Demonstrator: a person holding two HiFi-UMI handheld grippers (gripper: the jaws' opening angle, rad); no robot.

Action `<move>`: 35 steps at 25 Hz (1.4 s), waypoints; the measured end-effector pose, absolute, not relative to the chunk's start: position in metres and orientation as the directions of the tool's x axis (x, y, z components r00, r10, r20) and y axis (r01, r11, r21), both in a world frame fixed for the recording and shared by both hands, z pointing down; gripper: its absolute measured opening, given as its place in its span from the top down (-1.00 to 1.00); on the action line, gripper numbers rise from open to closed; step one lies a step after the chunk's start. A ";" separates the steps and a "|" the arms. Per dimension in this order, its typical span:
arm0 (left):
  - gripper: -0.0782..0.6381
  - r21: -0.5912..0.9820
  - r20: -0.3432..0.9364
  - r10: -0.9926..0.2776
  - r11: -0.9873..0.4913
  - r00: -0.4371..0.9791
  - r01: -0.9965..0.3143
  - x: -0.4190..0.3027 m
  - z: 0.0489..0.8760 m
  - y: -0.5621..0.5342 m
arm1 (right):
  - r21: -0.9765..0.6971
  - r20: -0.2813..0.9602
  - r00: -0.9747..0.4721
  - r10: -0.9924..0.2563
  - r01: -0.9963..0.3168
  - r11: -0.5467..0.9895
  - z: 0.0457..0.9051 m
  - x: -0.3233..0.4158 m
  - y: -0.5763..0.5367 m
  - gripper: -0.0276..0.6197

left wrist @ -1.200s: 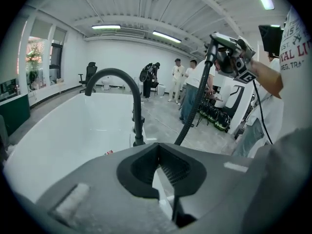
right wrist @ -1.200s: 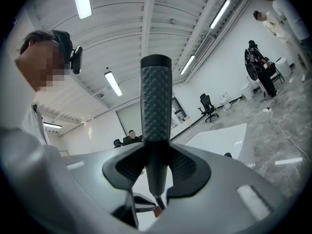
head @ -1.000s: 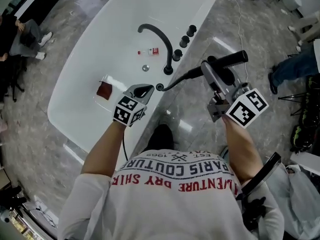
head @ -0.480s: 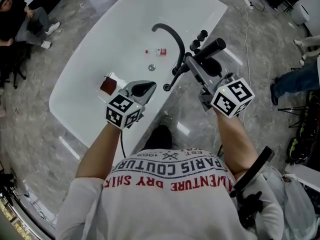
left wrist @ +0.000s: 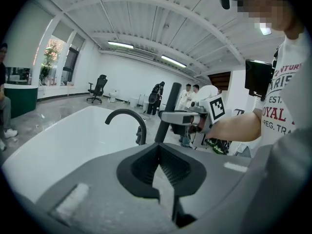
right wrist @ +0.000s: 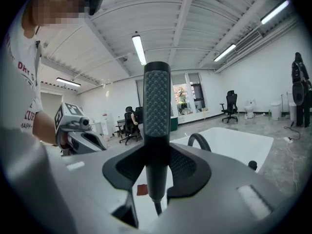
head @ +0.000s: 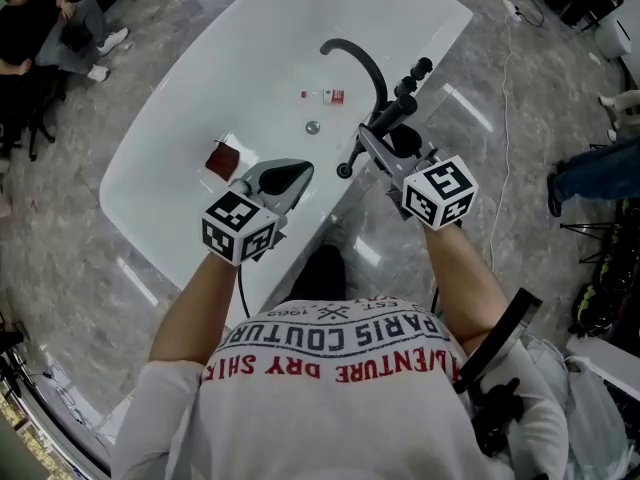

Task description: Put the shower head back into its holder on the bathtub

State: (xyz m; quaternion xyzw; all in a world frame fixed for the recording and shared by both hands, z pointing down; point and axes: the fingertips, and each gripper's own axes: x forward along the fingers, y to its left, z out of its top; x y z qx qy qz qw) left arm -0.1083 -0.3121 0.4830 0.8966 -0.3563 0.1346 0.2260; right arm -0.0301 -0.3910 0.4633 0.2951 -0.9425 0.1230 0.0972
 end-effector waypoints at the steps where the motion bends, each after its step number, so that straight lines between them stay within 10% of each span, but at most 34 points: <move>1: 0.77 0.315 0.400 -0.579 -0.641 0.711 -0.700 -0.110 0.483 -0.311 | -0.182 0.275 -0.804 -0.527 -0.581 0.793 0.474 -0.031 -0.389 0.50; 35: 0.77 0.368 0.454 -0.593 -0.554 0.664 -0.747 -0.137 0.531 -0.285 | -0.140 0.656 -0.661 -0.364 -0.581 0.802 0.686 -0.048 -0.357 0.50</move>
